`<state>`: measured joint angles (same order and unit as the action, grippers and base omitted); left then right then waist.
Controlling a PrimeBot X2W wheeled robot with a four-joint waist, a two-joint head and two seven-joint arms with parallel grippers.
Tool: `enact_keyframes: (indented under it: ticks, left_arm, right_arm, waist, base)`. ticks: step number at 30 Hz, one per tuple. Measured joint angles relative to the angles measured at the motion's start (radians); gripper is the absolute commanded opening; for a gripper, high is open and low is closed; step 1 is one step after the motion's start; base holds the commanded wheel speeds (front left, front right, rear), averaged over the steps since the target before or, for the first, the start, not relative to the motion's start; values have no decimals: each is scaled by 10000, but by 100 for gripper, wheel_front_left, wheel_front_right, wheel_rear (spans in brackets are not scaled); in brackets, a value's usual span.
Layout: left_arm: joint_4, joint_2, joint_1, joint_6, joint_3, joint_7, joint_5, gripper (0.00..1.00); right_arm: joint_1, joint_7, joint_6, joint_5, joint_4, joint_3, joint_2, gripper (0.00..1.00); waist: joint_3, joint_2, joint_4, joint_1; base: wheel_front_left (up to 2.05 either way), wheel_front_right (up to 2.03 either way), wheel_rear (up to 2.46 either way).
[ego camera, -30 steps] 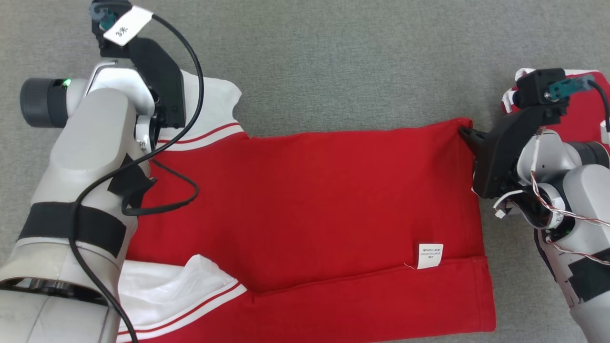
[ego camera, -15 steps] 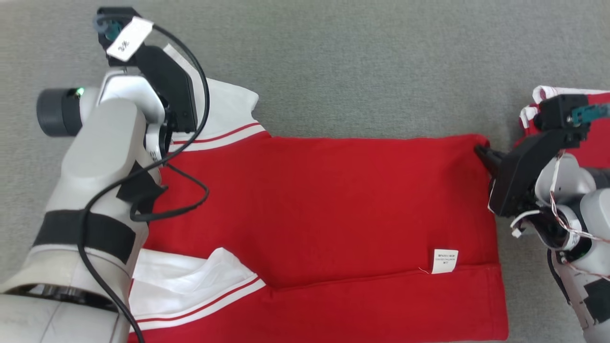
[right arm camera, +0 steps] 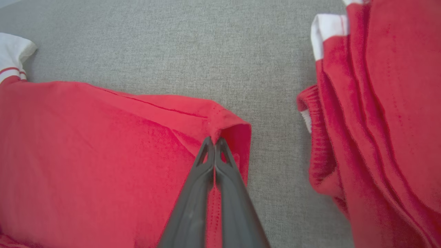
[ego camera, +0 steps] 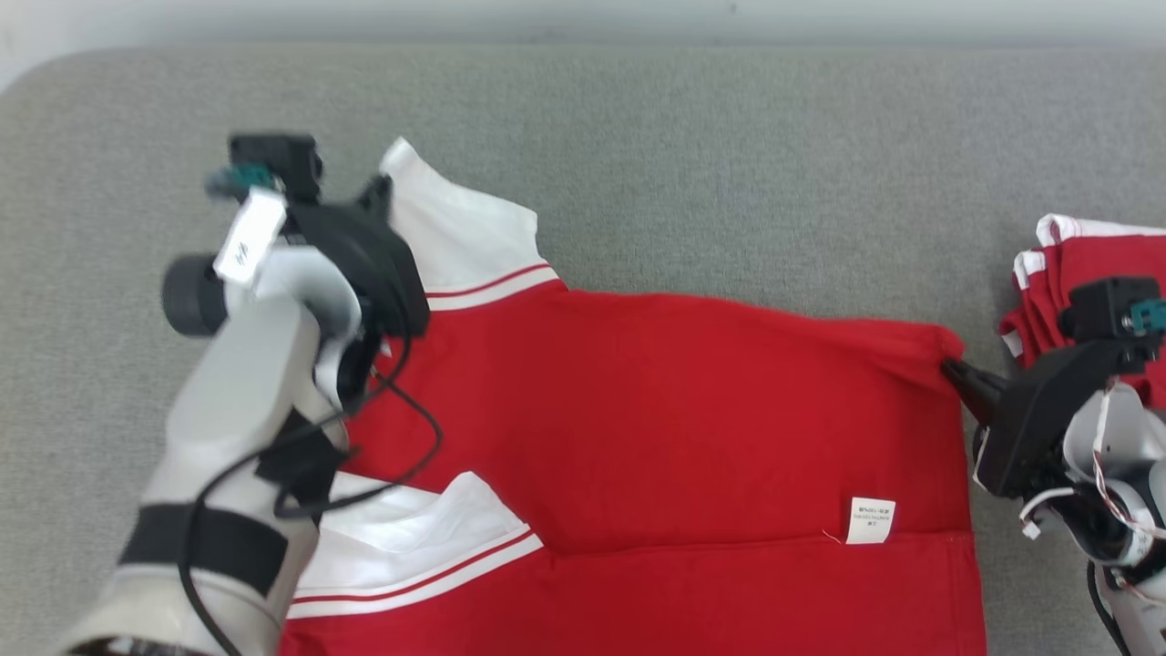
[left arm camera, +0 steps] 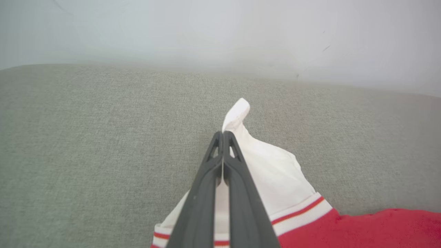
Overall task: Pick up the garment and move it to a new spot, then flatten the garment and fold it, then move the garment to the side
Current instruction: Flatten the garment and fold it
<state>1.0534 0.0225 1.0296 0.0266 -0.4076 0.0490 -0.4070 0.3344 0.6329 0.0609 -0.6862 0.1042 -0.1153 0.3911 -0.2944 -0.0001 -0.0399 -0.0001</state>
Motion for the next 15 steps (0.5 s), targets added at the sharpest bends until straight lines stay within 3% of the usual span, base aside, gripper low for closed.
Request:
enact_keyframes:
  ticks: [6,15]
  left_arm:
    - [-581,27,-1165,543,-313,-867,-497,0]
    - [-1498,38,-2522,625,-397,-2192,-961,0]
  right_arm:
    - [-639,-117,-42,-169,-46,144,0,0]
    - [-1446,-614,12,-251,-113,383,-79,0]
  waist:
    - [525,0,-144,-1]
    - [1263,0,-318,-2]
  base:
    - [0,0,0]
    - [0,0,0]
